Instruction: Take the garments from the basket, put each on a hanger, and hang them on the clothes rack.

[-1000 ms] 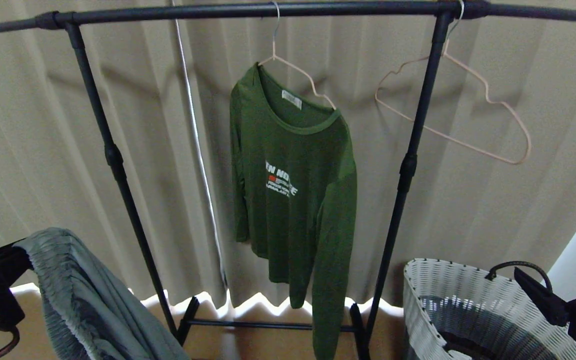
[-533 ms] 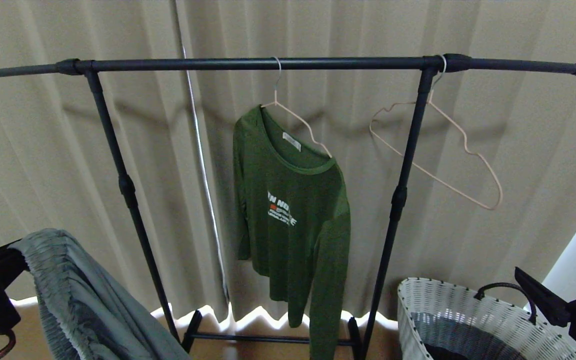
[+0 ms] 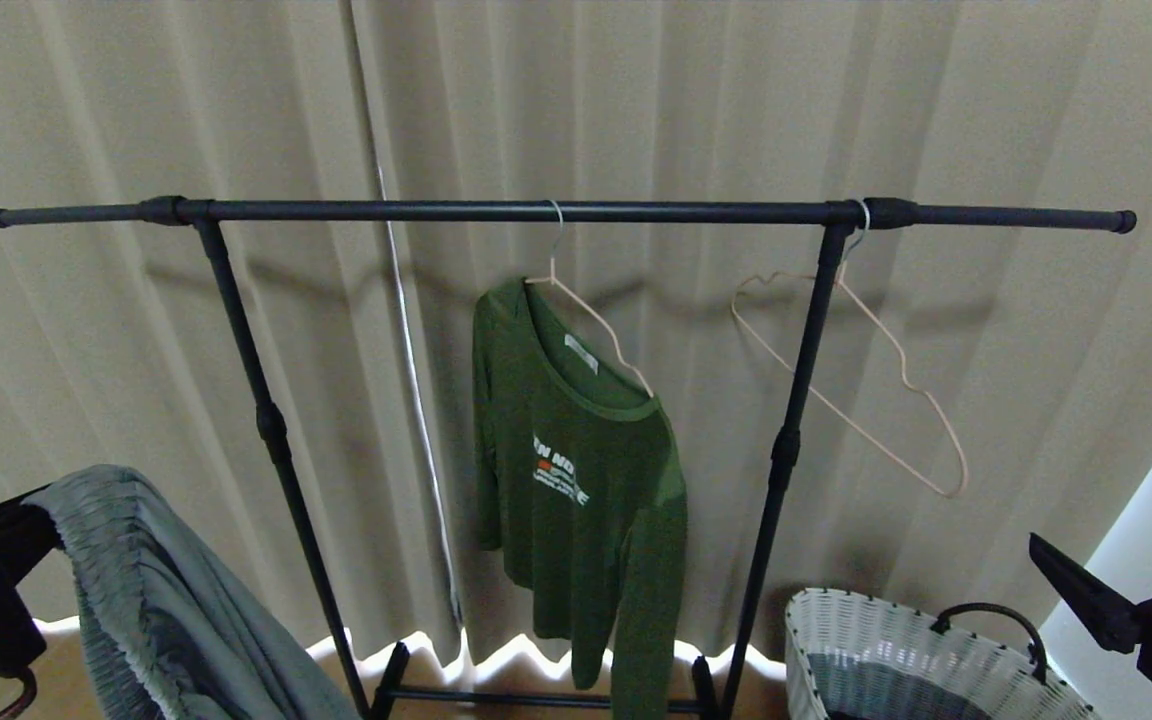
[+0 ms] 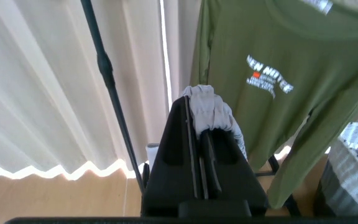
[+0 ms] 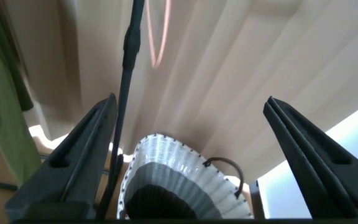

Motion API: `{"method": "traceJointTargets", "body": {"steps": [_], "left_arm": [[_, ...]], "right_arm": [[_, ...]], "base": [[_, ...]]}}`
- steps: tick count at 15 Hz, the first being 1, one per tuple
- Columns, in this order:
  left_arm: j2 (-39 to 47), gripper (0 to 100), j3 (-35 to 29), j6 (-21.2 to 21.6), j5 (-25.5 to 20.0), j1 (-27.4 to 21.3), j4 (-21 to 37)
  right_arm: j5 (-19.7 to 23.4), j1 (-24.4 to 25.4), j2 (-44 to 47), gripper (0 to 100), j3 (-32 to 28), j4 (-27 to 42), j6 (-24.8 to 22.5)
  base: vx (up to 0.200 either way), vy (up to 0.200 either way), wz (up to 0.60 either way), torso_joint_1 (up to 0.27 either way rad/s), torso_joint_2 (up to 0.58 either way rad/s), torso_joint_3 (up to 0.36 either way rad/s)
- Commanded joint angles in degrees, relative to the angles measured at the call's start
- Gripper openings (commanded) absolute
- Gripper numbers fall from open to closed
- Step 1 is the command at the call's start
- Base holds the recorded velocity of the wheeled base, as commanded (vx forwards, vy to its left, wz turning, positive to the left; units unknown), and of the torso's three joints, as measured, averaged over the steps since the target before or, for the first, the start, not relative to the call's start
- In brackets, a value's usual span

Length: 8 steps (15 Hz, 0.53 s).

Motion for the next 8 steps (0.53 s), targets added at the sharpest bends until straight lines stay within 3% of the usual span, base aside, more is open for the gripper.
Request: {"method": "traceJointTargets", "body": {"steps": [1, 8], "left_arm": [[0.08, 0, -0.03, 0.02, 0.01, 0.05, -0.06], [-0.09, 0, 0.23, 0.02, 0.01, -0.04, -0.06]], "right_arm": [[0.01, 0.04, 0.09, 100, 0.08, -0.03, 0.03], [0.01, 0.04, -1.49, 100, 0.78, -0.03, -0.06]], "base": [[0.000, 0.000, 0.00, 0.193, -0.44, -0.237], [0.000, 0.000, 0.00, 0.028, -0.06, -0.033]]}}
